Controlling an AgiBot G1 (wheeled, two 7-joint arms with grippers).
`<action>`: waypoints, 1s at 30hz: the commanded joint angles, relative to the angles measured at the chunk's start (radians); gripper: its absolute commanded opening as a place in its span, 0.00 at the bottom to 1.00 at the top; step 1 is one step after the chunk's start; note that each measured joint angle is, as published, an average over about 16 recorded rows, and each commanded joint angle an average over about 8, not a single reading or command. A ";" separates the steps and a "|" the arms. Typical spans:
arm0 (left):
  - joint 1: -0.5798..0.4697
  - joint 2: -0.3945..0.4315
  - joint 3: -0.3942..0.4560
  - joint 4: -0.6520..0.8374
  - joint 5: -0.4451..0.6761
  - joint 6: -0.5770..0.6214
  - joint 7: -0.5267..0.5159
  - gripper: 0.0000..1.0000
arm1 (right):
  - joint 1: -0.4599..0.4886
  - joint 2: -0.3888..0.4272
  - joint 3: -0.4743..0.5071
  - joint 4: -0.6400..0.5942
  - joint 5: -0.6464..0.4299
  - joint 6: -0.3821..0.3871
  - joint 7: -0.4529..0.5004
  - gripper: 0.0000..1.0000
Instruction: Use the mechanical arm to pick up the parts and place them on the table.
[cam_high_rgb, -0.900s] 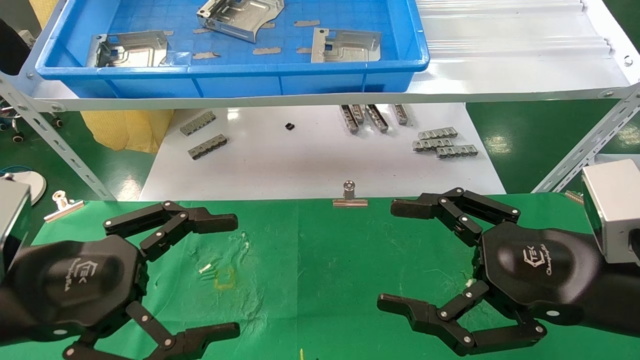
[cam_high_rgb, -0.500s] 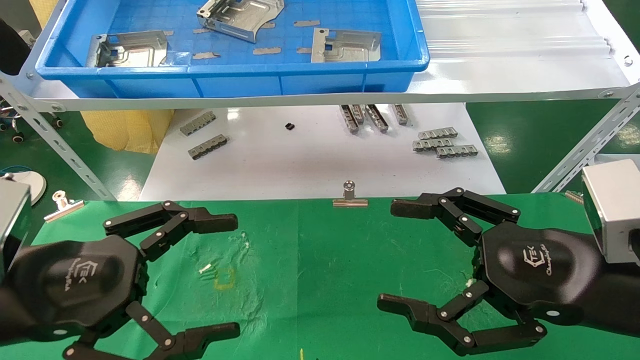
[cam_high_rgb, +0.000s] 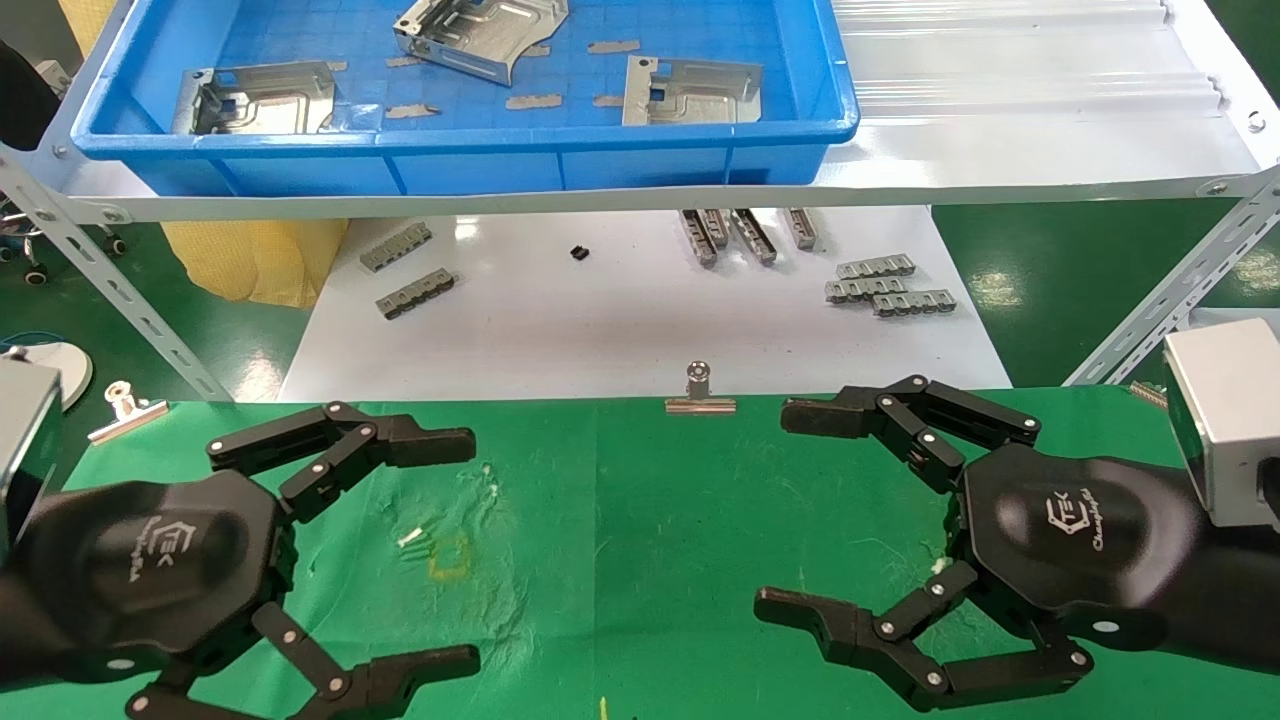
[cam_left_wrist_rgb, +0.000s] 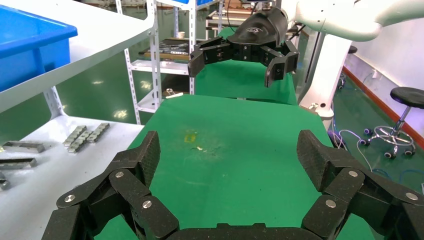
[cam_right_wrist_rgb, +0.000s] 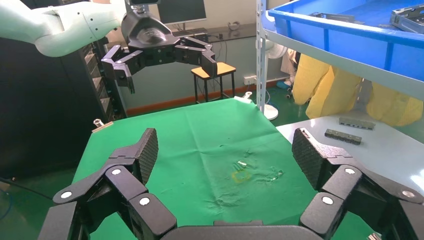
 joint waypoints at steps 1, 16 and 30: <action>0.000 0.000 0.000 0.000 0.000 0.000 0.000 1.00 | 0.000 0.000 0.000 0.000 0.000 0.000 0.000 0.00; 0.000 0.000 0.000 0.000 0.000 0.000 0.000 1.00 | 0.000 0.000 0.000 0.000 0.000 0.000 0.000 0.00; 0.000 0.000 0.000 0.000 0.000 0.000 0.000 1.00 | 0.000 0.000 0.000 0.000 0.000 0.000 0.000 0.00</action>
